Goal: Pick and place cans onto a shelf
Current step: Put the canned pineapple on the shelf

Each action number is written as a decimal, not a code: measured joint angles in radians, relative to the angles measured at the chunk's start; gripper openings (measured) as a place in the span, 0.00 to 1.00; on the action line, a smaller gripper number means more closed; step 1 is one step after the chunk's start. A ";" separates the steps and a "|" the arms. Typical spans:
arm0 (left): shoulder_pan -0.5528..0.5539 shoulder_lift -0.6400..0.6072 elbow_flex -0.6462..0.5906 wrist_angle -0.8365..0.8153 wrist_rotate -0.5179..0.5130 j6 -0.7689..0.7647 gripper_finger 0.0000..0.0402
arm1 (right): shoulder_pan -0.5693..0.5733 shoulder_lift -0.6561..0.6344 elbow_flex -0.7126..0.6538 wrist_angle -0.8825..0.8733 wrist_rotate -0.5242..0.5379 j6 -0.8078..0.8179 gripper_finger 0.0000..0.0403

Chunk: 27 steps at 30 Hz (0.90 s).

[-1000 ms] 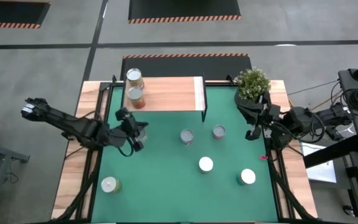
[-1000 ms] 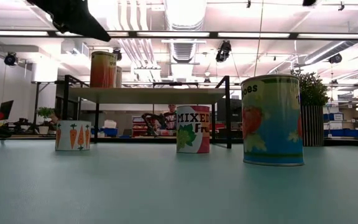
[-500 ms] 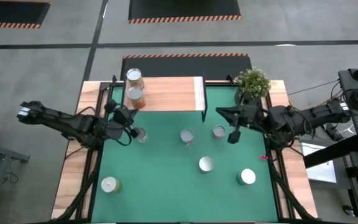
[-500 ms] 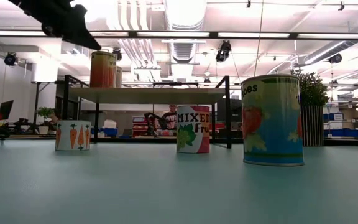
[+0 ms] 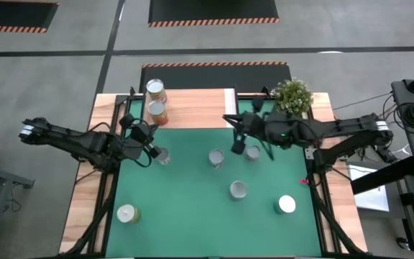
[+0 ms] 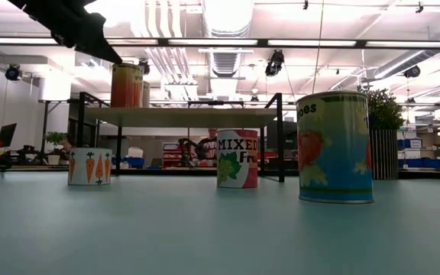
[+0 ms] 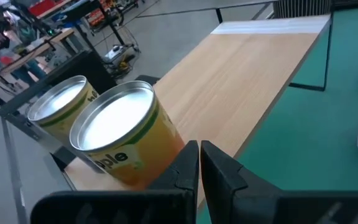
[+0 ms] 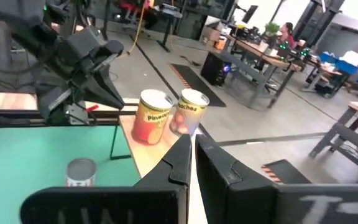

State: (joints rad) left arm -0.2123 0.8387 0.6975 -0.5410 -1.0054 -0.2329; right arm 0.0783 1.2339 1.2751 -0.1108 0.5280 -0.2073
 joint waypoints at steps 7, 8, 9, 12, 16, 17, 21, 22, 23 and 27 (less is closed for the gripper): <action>0.000 0.000 0.000 0.000 0.001 0.047 0.00 | -0.088 0.113 0.098 -0.006 -0.192 0.032 0.03; 0.001 -0.001 0.000 0.000 0.000 0.054 0.00 | -0.099 0.126 0.110 -0.007 -0.207 0.032 0.03; 0.002 -0.002 0.000 0.000 0.000 0.063 0.00 | -0.110 0.139 0.122 -0.007 -0.219 0.032 0.03; 0.012 -0.002 0.000 0.001 -0.005 0.087 0.00 | -0.141 0.174 0.155 -0.003 -0.223 0.032 0.03; 0.034 -0.004 0.000 0.001 -0.006 0.111 0.00 | -0.171 0.214 0.173 -0.005 -0.236 0.032 0.03; 0.040 -0.004 0.000 0.001 -0.006 0.117 0.00 | -0.177 0.221 0.174 -0.006 -0.248 0.034 0.03; 0.061 -0.004 0.000 0.001 -0.006 0.128 0.00 | -0.185 0.237 0.174 -0.006 -0.249 0.038 0.03; 0.065 -0.004 0.000 0.002 -0.006 0.130 0.00 | -0.186 0.237 0.174 -0.007 -0.249 0.037 0.03; 0.068 -0.005 0.000 0.002 -0.006 0.130 0.00 | -0.187 0.236 0.174 -0.008 -0.249 0.036 0.03; 0.072 -0.005 0.000 0.006 -0.006 0.118 0.00 | -0.186 0.216 0.174 -0.023 -0.248 0.033 0.03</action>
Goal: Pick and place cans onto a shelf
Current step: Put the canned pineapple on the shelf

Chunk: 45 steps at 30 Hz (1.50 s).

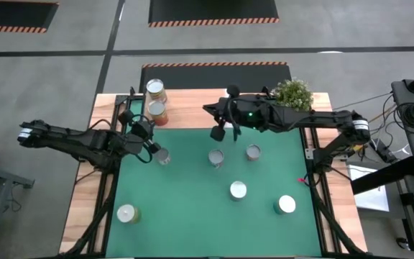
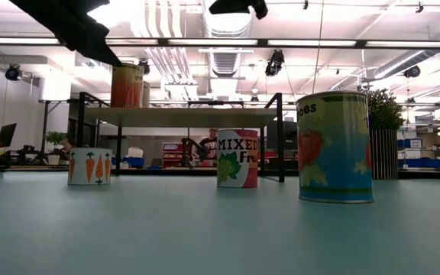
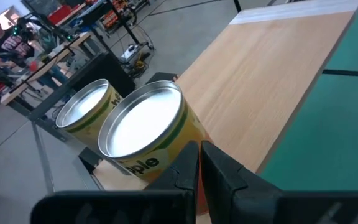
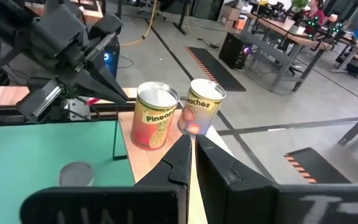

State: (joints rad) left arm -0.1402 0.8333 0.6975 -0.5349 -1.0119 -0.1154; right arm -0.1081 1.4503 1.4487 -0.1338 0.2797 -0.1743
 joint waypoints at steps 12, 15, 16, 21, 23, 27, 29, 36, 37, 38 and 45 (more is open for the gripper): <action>0.001 -0.012 0.012 0.025 -0.079 -0.002 0.00 | 0.001 -0.043 0.002 -0.135 0.000 -0.009 0.03; 0.001 -0.014 0.013 0.025 -0.074 -0.045 0.00 | 0.001 -0.051 0.002 -0.164 0.000 -0.011 0.03; 0.001 -0.015 0.013 0.026 -0.050 -0.060 0.00 | 0.001 -0.052 0.002 -0.168 0.000 -0.012 0.03; -0.001 -0.018 0.013 0.106 0.175 -0.043 0.00 | 0.001 -0.056 0.002 -0.189 0.000 -0.012 0.03; 0.004 -0.019 0.041 0.126 0.203 -0.025 0.00 | 0.001 -0.057 0.002 -0.191 -0.001 -0.024 0.03; 0.060 -0.012 0.195 0.051 0.230 -0.037 0.00 | 0.001 -0.057 0.002 -0.191 -0.001 -0.046 0.03; 0.105 0.006 0.287 -0.046 0.277 -0.049 0.00 | 0.001 -0.057 0.002 -0.191 -0.001 -0.047 0.03; 0.395 0.165 0.527 -0.378 0.537 -0.085 0.00 | 0.001 -0.057 0.001 -0.195 -0.001 -0.061 0.03; 0.444 0.193 0.547 -0.421 0.619 -0.077 0.00 | 0.001 -0.057 0.001 -0.201 -0.001 -0.061 0.03; 0.485 0.222 0.564 -0.458 0.701 -0.060 0.00 | 0.001 -0.059 0.001 -0.210 -0.001 -0.061 0.03; 0.601 0.307 0.623 -0.576 0.868 0.029 0.00 | 0.001 -0.076 0.000 -0.297 0.000 -0.039 0.03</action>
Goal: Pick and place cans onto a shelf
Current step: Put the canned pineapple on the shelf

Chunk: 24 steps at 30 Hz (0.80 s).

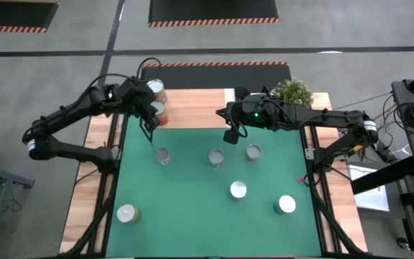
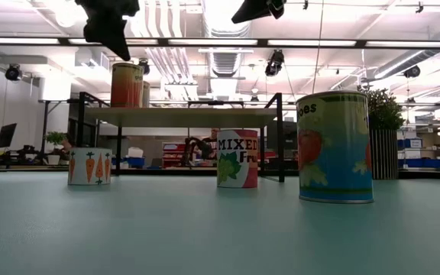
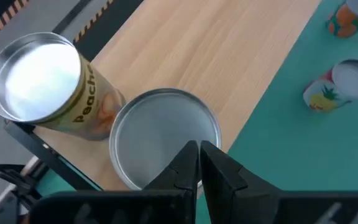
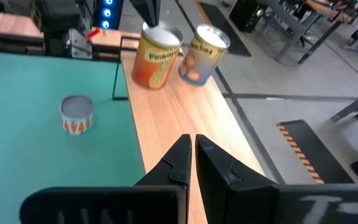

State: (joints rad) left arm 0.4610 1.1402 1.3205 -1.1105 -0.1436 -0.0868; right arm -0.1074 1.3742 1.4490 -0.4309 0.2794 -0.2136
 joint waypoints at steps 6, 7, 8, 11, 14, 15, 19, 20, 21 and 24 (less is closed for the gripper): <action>0.000 -0.002 -0.006 -0.008 -0.001 0.063 0.00 | 0.000 -0.005 0.000 -0.014 0.000 0.005 0.03; 0.000 -0.002 -0.007 -0.023 -0.002 0.075 0.00 | 0.000 -0.005 0.000 -0.014 0.000 0.005 0.03; 0.000 -0.003 -0.007 -0.030 -0.002 0.087 0.00 | 0.000 -0.005 0.000 -0.014 0.000 0.005 0.03; -0.001 -0.007 -0.007 -0.053 -0.003 0.123 0.00 | 0.000 -0.005 0.000 -0.014 0.000 0.005 0.03; -0.001 -0.007 -0.007 -0.059 -0.017 0.144 0.00 | 0.000 -0.005 0.000 -0.014 0.000 0.005 0.03; -0.001 -0.007 -0.007 -0.064 -0.032 0.152 0.00 | 0.000 -0.005 0.000 -0.014 0.000 0.005 0.03; 0.000 -0.007 -0.007 -0.073 -0.164 0.178 0.00 | 0.000 -0.005 0.000 -0.014 0.000 0.005 0.03; 0.000 -0.007 -0.007 -0.072 -0.210 0.176 0.00 | 0.000 -0.005 0.000 -0.014 0.000 0.005 0.03; 0.000 -0.007 -0.006 -0.072 -0.244 0.172 0.00 | 0.000 -0.005 0.000 -0.014 0.000 0.005 0.03; 0.000 -0.008 -0.005 -0.061 -0.256 0.156 0.00 | 0.000 -0.005 0.000 -0.014 0.000 0.005 0.03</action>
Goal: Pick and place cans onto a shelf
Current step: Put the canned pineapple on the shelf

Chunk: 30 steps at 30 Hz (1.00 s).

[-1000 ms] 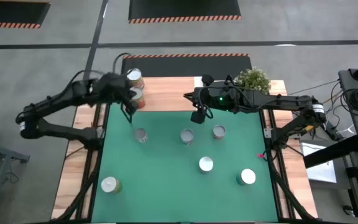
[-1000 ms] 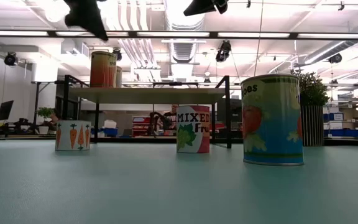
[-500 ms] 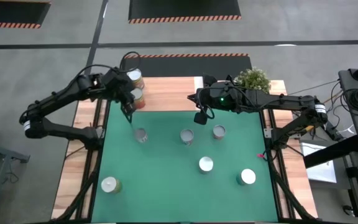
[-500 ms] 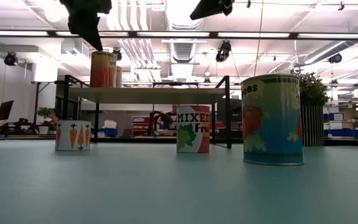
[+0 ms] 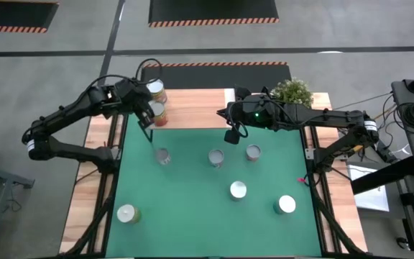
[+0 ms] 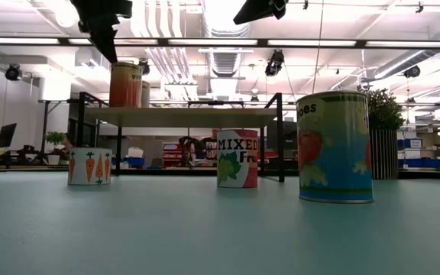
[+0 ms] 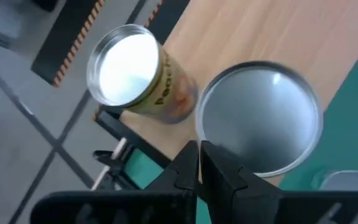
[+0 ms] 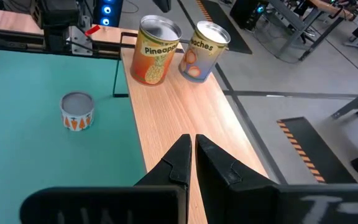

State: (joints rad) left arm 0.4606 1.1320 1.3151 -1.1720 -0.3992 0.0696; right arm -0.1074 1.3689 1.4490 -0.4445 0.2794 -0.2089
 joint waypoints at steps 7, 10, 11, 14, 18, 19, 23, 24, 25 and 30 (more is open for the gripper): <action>-0.001 -0.002 0.000 0.002 0.147 -0.011 0.00 | 0.000 0.001 0.000 0.000 0.000 -0.001 0.03; 0.000 -0.002 -0.007 -0.001 0.147 -0.008 0.00 | 0.000 0.001 0.000 0.000 0.000 -0.003 0.03; 0.000 -0.001 -0.010 -0.005 0.147 -0.005 0.00 | 0.000 0.001 0.000 0.000 0.000 -0.003 0.03; 0.001 -0.001 -0.018 -0.009 0.137 -0.001 0.00 | 0.000 0.001 0.000 -0.001 0.000 -0.003 0.03; 0.006 0.009 -0.022 -0.014 0.065 0.000 0.00 | 0.000 0.001 0.000 -0.001 0.000 -0.002 0.03; 0.007 0.012 -0.022 -0.015 0.046 0.002 0.00 | 0.000 0.001 0.000 -0.001 0.000 -0.001 0.03; 0.006 0.028 -0.022 -0.006 0.013 0.016 0.00 | 0.000 0.002 0.000 -0.006 0.000 -0.001 0.03; 0.006 0.033 -0.022 0.003 0.012 0.016 0.00 | 0.000 0.002 0.000 -0.007 0.000 -0.001 0.03; 0.006 0.036 -0.022 0.012 0.011 0.016 0.00 | 0.000 0.002 0.000 -0.008 0.000 -0.001 0.03; 0.006 0.034 -0.022 0.031 0.012 0.017 0.00 | 0.000 0.002 0.000 -0.019 0.000 0.000 0.03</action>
State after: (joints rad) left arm 0.4667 1.1656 1.2934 -1.1405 -0.3868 0.0863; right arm -0.1071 1.3705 1.4490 -0.4633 0.2790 -0.2092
